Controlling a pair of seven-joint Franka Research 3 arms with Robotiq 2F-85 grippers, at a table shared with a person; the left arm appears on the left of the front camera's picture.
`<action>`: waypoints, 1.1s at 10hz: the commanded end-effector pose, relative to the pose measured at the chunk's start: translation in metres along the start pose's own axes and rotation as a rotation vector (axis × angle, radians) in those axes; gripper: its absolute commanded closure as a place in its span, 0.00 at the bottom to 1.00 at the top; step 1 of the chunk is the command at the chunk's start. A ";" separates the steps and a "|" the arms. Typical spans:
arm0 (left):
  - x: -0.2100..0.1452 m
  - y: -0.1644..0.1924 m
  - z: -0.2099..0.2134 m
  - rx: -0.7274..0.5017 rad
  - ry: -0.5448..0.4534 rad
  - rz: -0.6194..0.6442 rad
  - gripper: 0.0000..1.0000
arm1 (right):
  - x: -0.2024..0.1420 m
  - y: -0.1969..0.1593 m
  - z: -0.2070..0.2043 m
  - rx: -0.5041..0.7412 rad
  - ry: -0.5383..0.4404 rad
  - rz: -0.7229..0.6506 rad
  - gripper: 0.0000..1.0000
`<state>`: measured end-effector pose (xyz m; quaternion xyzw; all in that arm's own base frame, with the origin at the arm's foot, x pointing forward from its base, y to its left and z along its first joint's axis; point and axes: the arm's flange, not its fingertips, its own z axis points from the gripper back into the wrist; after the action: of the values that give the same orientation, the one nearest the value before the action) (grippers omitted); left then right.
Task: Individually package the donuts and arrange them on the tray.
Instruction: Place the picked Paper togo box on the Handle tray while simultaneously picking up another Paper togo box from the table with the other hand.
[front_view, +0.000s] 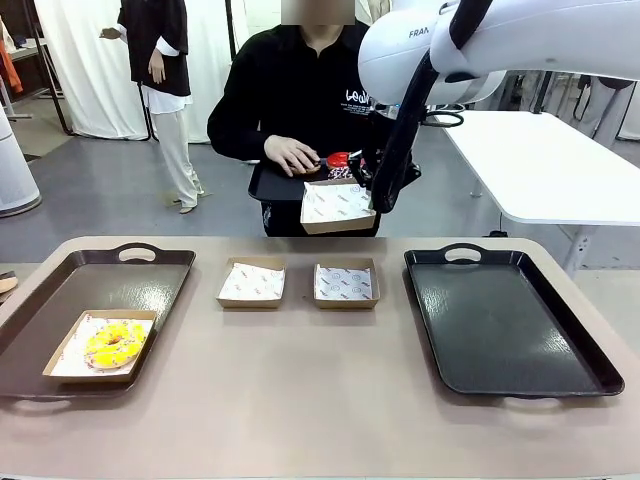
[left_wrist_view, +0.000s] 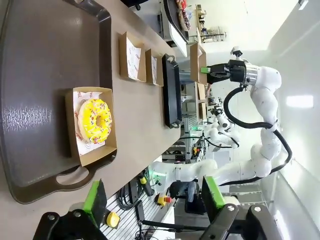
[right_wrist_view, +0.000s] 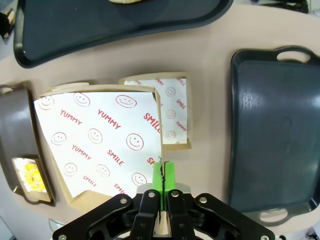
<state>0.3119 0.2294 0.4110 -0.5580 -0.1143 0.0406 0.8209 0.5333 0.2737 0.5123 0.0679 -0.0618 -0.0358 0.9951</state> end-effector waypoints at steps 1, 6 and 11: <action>0.000 -0.001 0.001 -0.002 -0.002 0.009 0.00 | 0.003 0.004 -0.001 -0.045 0.019 -0.013 1.00; 0.000 -0.001 0.001 -0.002 -0.002 0.009 0.00 | -0.007 0.003 -0.004 -0.071 0.024 0.032 1.00; 0.000 -0.001 0.001 -0.002 -0.002 0.009 0.00 | -0.007 0.003 -0.004 -0.071 0.024 0.032 1.00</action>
<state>0.3123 0.2289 0.4110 -0.5572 -0.1133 0.0404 0.8216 0.5257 0.2776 0.5085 0.0225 -0.0513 -0.0180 0.9983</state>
